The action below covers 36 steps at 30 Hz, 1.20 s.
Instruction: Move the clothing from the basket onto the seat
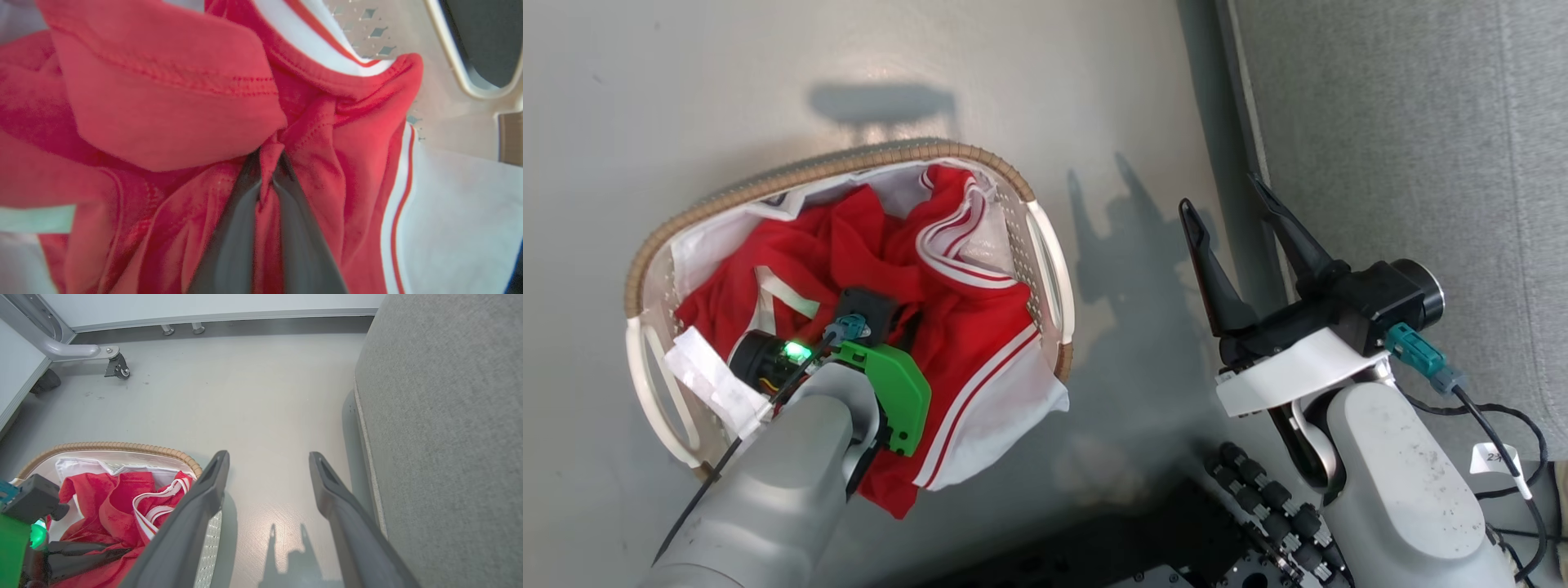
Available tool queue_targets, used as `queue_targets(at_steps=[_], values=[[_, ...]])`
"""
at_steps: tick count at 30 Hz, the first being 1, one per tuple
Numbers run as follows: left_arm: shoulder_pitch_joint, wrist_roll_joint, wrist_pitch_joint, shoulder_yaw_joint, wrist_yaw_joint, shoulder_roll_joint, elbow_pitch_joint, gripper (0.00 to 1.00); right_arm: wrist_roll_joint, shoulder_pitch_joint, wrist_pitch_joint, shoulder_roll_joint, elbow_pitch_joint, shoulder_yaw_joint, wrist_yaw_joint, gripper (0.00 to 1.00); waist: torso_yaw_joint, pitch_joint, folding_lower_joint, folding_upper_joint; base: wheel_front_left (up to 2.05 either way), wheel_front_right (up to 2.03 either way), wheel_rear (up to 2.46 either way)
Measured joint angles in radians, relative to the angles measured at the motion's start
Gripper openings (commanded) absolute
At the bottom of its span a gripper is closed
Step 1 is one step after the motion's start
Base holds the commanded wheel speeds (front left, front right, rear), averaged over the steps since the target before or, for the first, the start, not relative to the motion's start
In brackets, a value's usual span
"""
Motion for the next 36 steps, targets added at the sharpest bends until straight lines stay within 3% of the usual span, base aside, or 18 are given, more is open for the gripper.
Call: queue_targets(at_steps=[9, 15, 36], values=[[0.05, -0.079, -0.036, -0.017, 0.0, -0.013, -0.022, 0.0, 0.0, 0.014, 0.0, -0.001, 0.007, 0.004, 0.0, 1.0, 0.007, -0.118, 0.0, 0.0, 0.0, 0.0, 0.0], [0.127, -0.081, -0.04, 0.067, 0.0, -0.021, -0.091, 0.0, 0.001, 0.048, 0.0, -0.012, 0.033, -0.002, 0.0, 1.0, 0.02, -0.221, 0.0, 0.0, 0.0, 0.0, 0.0], [0.51, 0.189, -0.042, 0.397, 0.0, -0.048, -0.418, 0.0, 0.011, 0.275, 0.0, -0.032, 0.113, -0.043, 0.0, 1.0, 0.116, -0.652, -0.0001, 0.0, 0.0, 0.0, 0.0]])
